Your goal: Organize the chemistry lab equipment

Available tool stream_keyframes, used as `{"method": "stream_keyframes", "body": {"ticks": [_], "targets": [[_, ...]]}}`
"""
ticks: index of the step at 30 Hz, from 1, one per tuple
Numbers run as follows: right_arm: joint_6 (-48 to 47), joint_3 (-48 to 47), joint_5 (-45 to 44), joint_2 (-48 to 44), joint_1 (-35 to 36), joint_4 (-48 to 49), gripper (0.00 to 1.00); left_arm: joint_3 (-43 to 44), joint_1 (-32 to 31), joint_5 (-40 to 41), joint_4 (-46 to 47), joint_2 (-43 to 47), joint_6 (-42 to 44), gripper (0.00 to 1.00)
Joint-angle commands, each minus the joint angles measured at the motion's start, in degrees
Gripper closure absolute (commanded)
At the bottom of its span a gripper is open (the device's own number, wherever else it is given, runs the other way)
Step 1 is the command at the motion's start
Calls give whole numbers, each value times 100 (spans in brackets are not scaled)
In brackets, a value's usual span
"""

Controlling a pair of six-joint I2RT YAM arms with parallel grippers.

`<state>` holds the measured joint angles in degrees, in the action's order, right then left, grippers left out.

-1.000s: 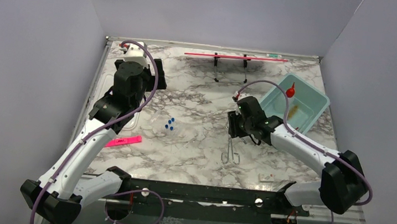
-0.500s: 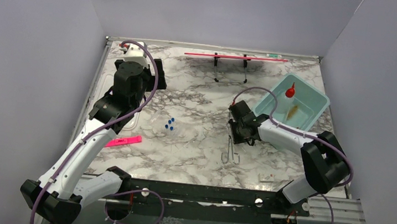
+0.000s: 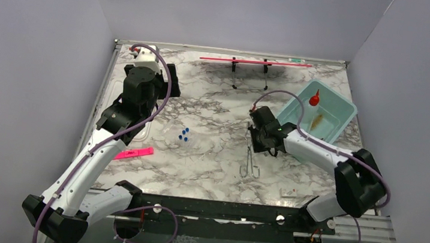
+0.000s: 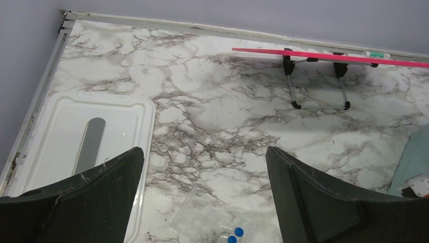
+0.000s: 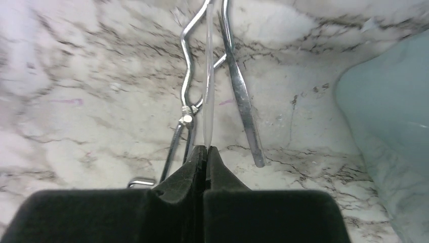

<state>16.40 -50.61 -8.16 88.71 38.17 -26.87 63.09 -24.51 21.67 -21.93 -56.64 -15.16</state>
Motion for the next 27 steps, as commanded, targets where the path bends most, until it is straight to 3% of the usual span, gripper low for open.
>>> {"method": "stream_keyframes", "body": {"ticks": [1, 5, 10, 19, 23, 27], "targets": [[-112, -257, -5, -1019, 34, 278, 98, 125, -37, 31, 125, 101, 12, 6], [179, -270, -324, -2009, 37, 667, 99, 116, -36, 52, 124, 131, 21, 6], [530, -314, -1413, -2842, 32, 965, 99, 116, -36, 52, 111, 128, 21, 6], [1304, -979, -3666, -2892, 12, -66, 99, 107, -36, 9, 114, 110, -5, 6], [1588, -1352, -3746, -2560, -311, -662, 99, 111, -36, -34, 115, 89, -21, 7], [1839, -1411, -3327, -2371, -1223, -974, 99, 123, -36, -75, 110, 91, -40, 6]]}}
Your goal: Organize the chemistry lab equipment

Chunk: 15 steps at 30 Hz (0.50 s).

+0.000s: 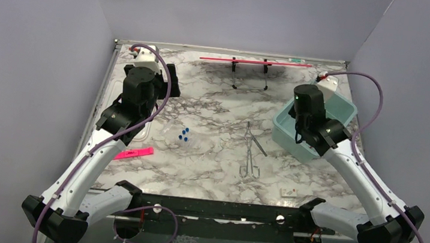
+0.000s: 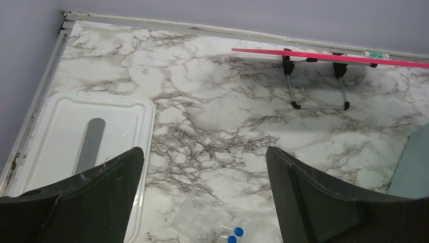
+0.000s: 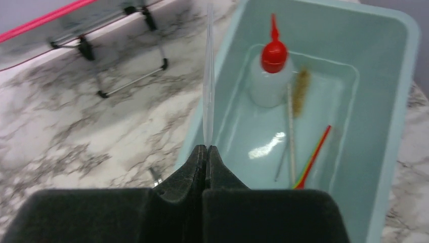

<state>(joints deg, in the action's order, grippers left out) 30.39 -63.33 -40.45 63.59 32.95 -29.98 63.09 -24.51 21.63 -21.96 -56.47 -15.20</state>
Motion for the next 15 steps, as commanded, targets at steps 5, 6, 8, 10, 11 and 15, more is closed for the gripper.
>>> {"method": "stream_keyframes", "body": {"ticks": [5, 6, 8, 10, 11, 15], "targets": [[459, -16, 528, 178, -1841, -753, 99, 117, -36, -53, 71, 96, -36, 6], [439, 18, 622, 217, -1998, -751, 99, 108, -36, -53, 69, 93, -50, 6], [376, 121, 746, 327, -2239, -680, 99, 99, -36, -58, 70, 92, -65, 6], [314, 325, 828, 457, -2411, -535, 99, 98, -36, -54, 69, 92, -71, 6], [256, 424, 915, 515, -2488, -430, 99, 98, -36, -53, 67, 98, -72, 7], [434, 796, 1202, 734, -2753, -239, 99, 91, -36, -36, 69, 120, -54, 6]]}}
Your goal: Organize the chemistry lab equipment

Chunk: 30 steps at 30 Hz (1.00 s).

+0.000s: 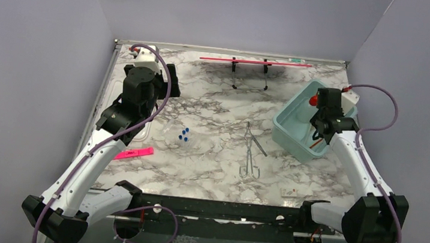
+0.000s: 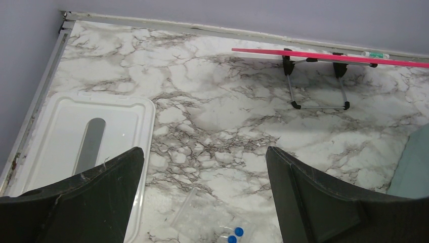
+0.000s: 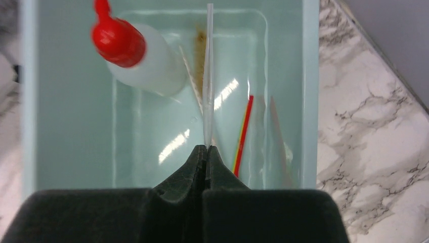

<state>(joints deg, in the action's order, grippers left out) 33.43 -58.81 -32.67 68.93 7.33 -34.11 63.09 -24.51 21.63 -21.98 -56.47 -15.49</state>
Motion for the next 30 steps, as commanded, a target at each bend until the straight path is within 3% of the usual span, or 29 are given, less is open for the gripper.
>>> {"method": "stream_keyframes", "body": {"ticks": [1, 6, 14, 20, 24, 30], "targets": [[197, 423, 471, 258, -239, 213, 99, 82, -36, -31, 71, 123, -25, 6], [444, 655, 583, 571, -358, 255, 96, 97, -37, -19, 71, 116, -19, 6], [185, 702, 563, 94, -364, 387, 68, 107, -36, 26, 71, 92, 0, 6], [-205, 196, 738, -140, -366, 65, 65, 148, -36, -53, 115, 40, -32, 6], [-758, -9, 1397, -413, -360, 302, 64, 151, -36, -38, 117, 78, -21, 6], [-1362, -385, 3121, -707, -354, 501, 62, 133, -36, -14, 121, 78, -42, 6]]}}
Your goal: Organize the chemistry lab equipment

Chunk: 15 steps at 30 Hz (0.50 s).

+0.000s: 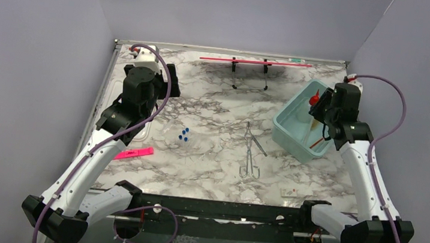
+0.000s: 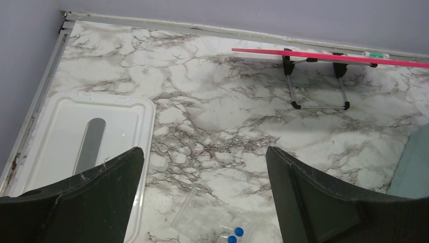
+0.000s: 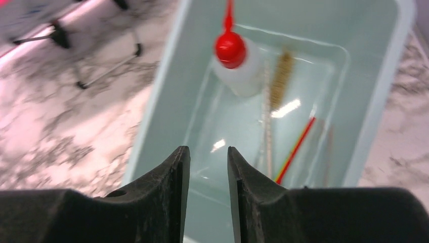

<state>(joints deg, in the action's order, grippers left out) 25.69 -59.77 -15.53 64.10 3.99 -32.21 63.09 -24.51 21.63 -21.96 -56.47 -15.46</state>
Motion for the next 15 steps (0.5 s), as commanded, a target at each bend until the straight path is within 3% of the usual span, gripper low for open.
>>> {"method": "stream_keyframes", "body": {"ticks": [1, 8, 10, 15], "targets": [[-712, -290, 1813, -273, -20, 395, 62, 131, -36, -10, 121, 71, -44, 6], [-1290, -22, 4019, -513, 447, 1140, 55, 116, -36, -35, 141, 65, -45, 6], [-1349, 12, 3912, -459, 895, 1214, 53, 108, -36, -36, 139, 67, -44, 6], [-1639, -36, 2631, 4, 2315, 1116, 51, 77, -36, -19, 139, 97, -32, 7]]}}
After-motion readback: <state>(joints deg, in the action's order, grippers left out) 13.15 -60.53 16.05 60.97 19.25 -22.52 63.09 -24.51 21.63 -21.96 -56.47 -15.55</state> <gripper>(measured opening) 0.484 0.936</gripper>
